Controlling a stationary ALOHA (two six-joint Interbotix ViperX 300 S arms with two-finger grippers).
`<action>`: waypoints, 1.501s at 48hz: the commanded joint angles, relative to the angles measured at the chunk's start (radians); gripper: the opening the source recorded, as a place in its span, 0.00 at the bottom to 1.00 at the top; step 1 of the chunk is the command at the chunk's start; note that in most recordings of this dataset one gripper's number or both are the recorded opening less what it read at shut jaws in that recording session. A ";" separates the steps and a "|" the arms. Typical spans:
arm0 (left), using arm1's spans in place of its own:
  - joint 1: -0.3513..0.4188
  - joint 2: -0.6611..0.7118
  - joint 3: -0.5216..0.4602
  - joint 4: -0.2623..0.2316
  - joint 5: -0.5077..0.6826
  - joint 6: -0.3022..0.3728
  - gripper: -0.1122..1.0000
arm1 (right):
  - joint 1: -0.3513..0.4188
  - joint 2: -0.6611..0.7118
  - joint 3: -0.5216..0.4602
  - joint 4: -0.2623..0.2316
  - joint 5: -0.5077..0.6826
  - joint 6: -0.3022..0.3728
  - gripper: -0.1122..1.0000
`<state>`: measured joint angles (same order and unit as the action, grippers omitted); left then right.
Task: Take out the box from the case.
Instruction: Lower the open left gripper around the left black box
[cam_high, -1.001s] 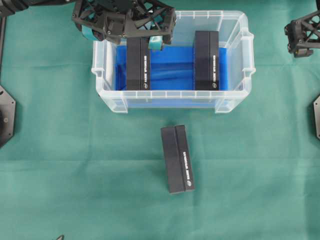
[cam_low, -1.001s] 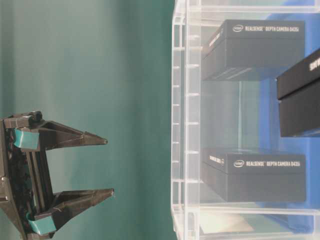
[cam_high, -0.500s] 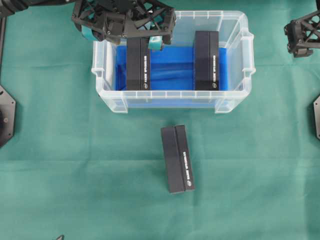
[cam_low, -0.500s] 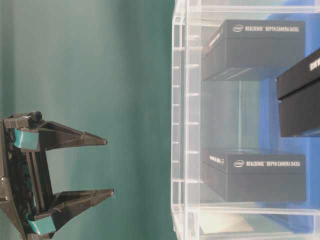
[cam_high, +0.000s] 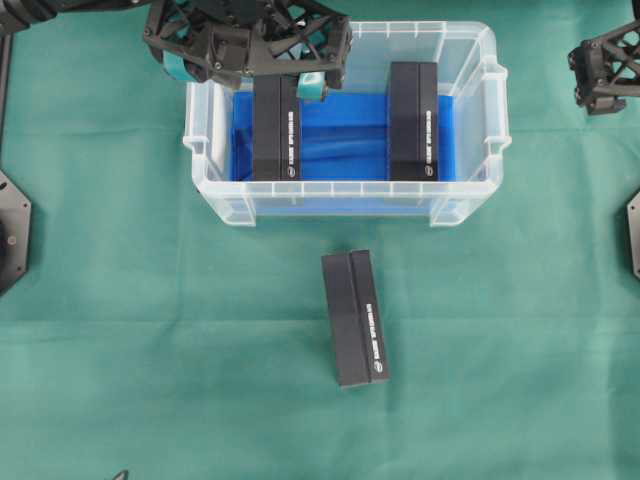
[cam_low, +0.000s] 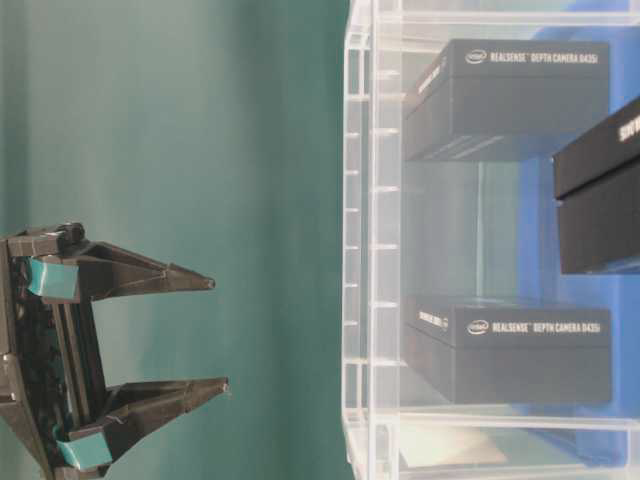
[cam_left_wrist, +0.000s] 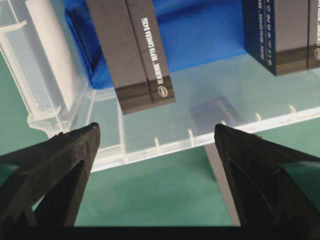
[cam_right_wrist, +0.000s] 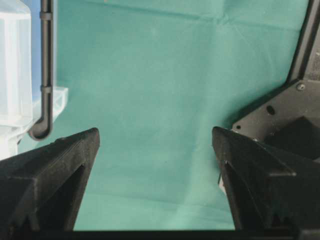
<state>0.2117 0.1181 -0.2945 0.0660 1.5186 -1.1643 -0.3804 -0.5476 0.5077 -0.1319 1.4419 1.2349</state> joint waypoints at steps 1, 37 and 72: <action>-0.003 -0.017 -0.011 0.002 0.002 -0.002 0.94 | -0.002 -0.003 -0.008 0.002 -0.005 -0.002 0.91; 0.002 -0.031 0.225 0.009 -0.202 -0.055 0.94 | -0.002 -0.003 -0.003 0.000 -0.005 -0.002 0.91; 0.018 0.009 0.373 0.014 -0.382 -0.086 0.94 | -0.002 -0.003 0.002 0.000 -0.032 -0.002 0.91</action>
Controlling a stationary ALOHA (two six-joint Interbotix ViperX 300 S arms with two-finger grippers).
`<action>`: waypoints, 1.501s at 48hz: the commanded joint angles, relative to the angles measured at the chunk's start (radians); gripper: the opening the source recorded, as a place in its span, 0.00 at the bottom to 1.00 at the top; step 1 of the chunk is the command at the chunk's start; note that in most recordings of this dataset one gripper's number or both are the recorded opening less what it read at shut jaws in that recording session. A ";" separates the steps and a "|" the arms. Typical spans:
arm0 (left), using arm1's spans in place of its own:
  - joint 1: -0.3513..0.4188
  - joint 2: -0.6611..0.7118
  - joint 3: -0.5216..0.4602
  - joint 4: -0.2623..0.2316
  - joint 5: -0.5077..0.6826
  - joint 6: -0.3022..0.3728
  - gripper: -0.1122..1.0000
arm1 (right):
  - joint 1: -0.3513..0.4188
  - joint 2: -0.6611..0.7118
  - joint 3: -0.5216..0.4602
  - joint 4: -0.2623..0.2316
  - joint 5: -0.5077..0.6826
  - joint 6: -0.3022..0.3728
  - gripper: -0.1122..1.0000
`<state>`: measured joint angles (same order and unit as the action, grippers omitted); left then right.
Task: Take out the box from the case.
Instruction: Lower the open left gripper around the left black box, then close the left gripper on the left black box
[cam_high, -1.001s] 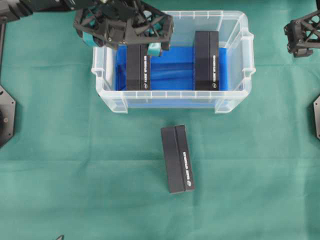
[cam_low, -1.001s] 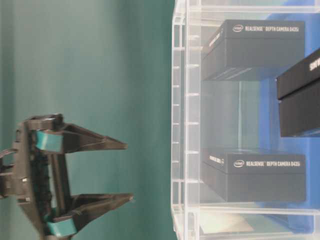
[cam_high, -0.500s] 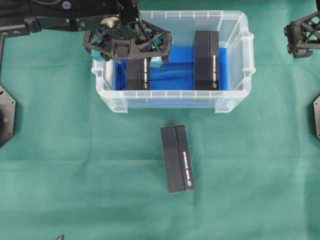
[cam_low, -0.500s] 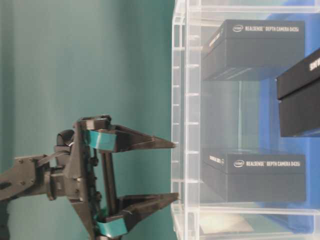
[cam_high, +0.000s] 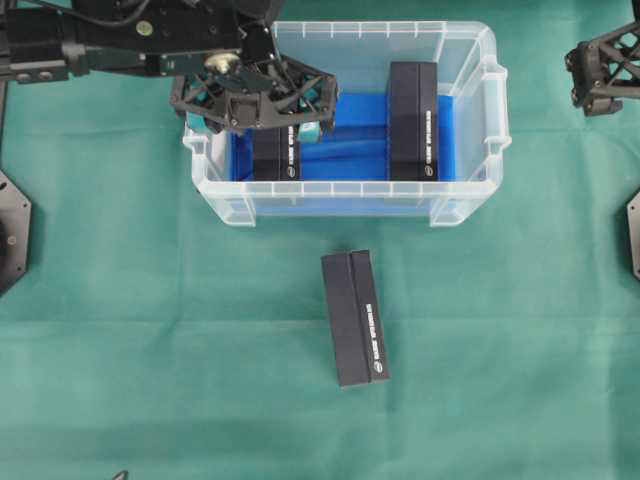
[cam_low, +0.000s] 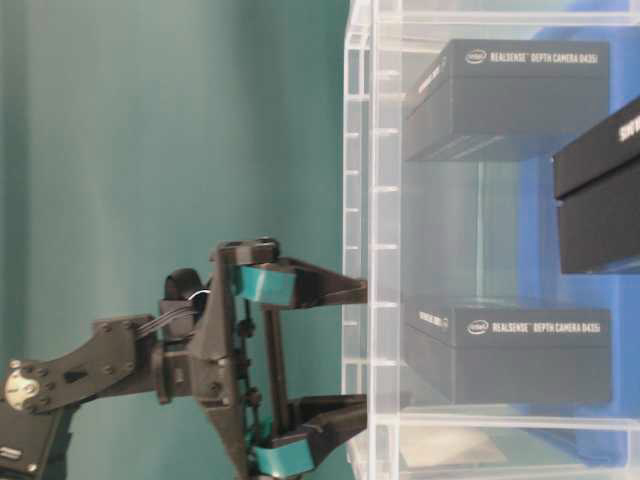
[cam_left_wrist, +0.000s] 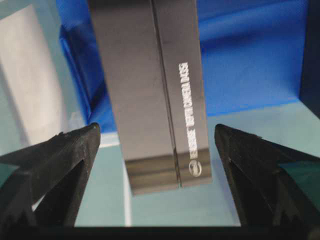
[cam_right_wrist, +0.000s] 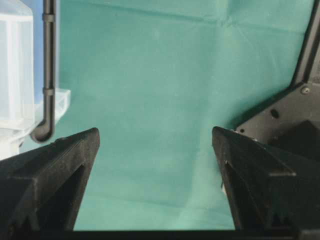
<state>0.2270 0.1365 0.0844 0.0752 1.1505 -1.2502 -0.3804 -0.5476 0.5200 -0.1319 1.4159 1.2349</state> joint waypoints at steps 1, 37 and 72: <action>0.005 -0.008 -0.005 0.005 -0.017 0.000 0.94 | -0.002 -0.003 -0.009 0.000 -0.006 0.000 0.91; 0.023 0.037 0.046 0.005 -0.077 0.000 0.94 | -0.002 -0.003 -0.009 0.000 -0.034 -0.002 0.91; 0.018 0.035 0.049 0.002 -0.078 -0.017 0.65 | 0.011 -0.005 -0.009 0.005 -0.034 -0.002 0.91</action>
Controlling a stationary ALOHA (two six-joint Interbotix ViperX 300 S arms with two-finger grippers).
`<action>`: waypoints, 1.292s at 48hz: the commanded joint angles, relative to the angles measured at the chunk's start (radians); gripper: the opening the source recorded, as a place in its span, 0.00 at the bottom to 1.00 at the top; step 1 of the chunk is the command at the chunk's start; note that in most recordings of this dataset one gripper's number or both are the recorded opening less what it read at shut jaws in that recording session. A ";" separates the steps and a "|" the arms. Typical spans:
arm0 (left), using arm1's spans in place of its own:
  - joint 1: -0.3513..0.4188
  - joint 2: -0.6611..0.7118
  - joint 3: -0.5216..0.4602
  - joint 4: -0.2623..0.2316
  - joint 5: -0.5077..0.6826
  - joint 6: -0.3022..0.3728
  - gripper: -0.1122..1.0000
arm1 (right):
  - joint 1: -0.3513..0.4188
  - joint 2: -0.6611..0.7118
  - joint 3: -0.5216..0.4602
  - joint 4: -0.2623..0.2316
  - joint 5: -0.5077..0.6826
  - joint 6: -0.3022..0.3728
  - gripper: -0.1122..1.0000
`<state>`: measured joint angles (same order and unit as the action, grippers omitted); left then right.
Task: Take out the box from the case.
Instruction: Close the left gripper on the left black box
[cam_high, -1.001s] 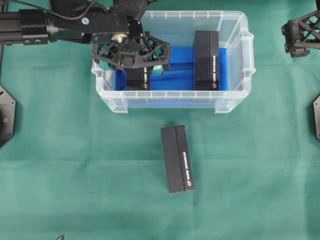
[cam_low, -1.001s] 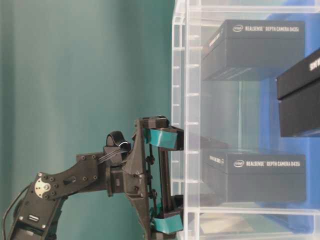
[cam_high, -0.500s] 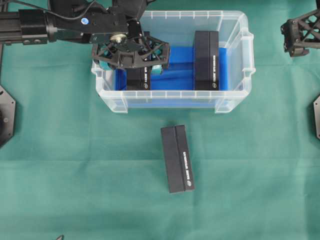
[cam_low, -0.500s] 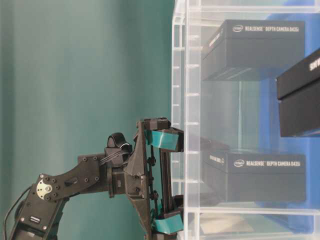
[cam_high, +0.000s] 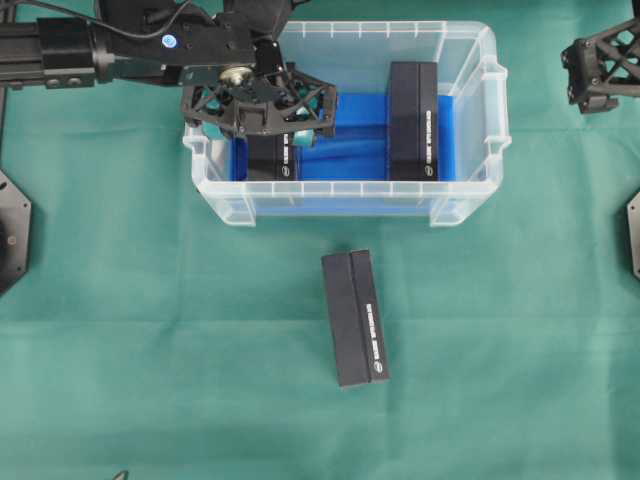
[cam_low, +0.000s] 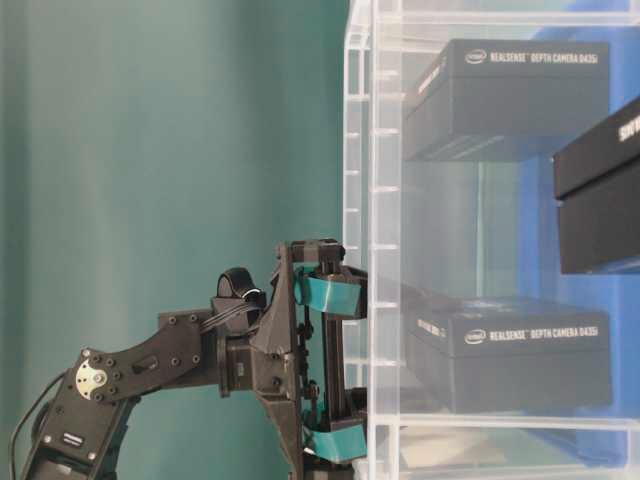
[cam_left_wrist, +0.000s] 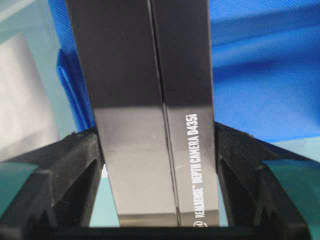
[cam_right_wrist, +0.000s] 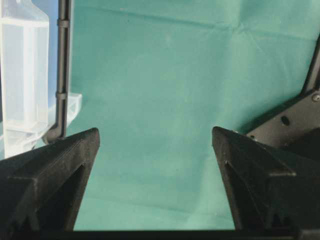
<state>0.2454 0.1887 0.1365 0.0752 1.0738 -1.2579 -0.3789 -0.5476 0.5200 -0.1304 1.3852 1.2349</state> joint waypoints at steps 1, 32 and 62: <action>0.000 -0.017 -0.003 0.000 -0.002 -0.012 0.65 | 0.009 -0.005 -0.009 0.003 -0.003 -0.002 0.91; -0.014 -0.049 -0.015 -0.002 0.011 -0.026 0.65 | 0.011 -0.009 -0.009 0.003 -0.003 -0.002 0.91; -0.032 -0.089 -0.163 -0.003 0.181 -0.021 0.65 | 0.011 -0.017 -0.009 -0.002 -0.005 -0.002 0.91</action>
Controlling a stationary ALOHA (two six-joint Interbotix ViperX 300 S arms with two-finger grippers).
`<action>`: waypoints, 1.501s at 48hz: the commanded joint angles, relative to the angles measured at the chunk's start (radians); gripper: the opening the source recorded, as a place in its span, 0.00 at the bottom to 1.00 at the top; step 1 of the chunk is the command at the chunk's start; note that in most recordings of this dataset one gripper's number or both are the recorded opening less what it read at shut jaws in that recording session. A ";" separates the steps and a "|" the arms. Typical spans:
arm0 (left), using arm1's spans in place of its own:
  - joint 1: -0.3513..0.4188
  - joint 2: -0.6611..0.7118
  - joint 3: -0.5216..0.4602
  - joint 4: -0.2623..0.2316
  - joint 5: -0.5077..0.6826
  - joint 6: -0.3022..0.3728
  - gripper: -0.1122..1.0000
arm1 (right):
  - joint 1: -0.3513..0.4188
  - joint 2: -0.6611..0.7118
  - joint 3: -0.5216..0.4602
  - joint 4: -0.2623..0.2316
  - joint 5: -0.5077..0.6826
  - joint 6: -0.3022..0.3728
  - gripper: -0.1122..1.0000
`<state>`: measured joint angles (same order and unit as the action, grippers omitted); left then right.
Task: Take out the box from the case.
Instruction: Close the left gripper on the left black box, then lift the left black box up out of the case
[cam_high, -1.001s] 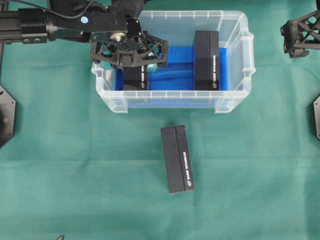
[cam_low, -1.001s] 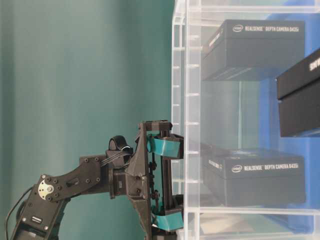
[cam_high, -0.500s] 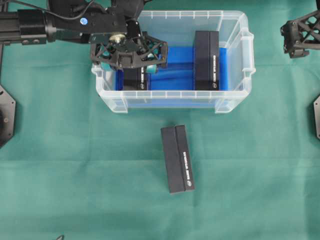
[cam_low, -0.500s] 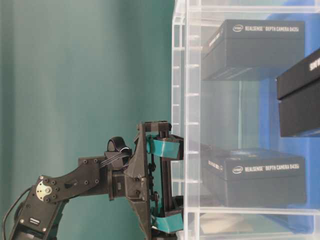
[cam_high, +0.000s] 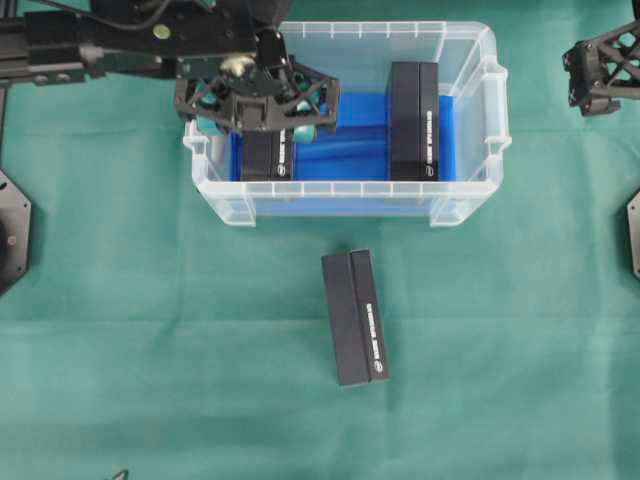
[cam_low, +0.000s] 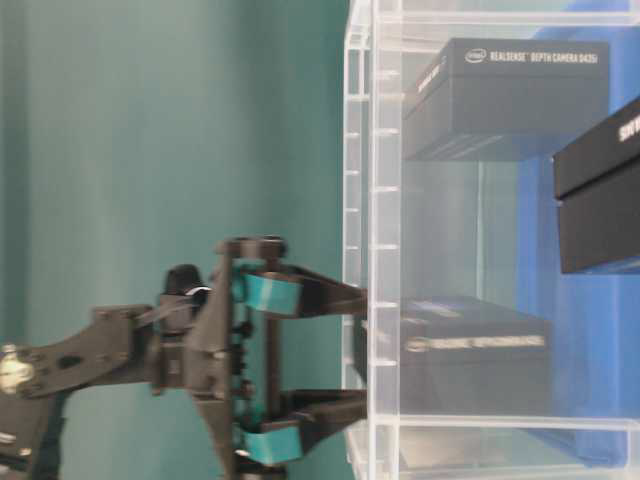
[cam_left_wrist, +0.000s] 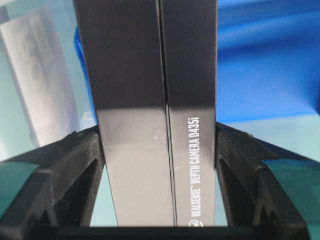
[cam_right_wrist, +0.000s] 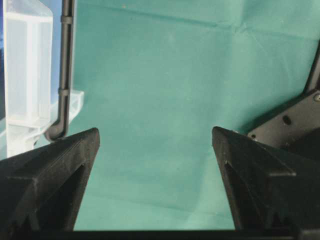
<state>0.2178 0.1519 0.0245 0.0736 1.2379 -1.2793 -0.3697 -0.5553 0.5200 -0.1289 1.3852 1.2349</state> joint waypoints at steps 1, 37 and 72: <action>-0.005 -0.055 -0.057 -0.002 0.023 0.000 0.65 | 0.002 -0.009 -0.009 -0.003 -0.005 -0.002 0.91; -0.005 -0.109 -0.403 -0.002 0.373 -0.002 0.65 | 0.003 -0.009 -0.009 -0.003 -0.014 -0.002 0.91; -0.026 -0.094 -0.465 0.006 0.416 -0.011 0.65 | 0.003 -0.009 -0.009 -0.003 -0.012 -0.002 0.91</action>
<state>0.1933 0.0828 -0.4080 0.0752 1.6567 -1.2885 -0.3682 -0.5568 0.5200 -0.1289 1.3760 1.2349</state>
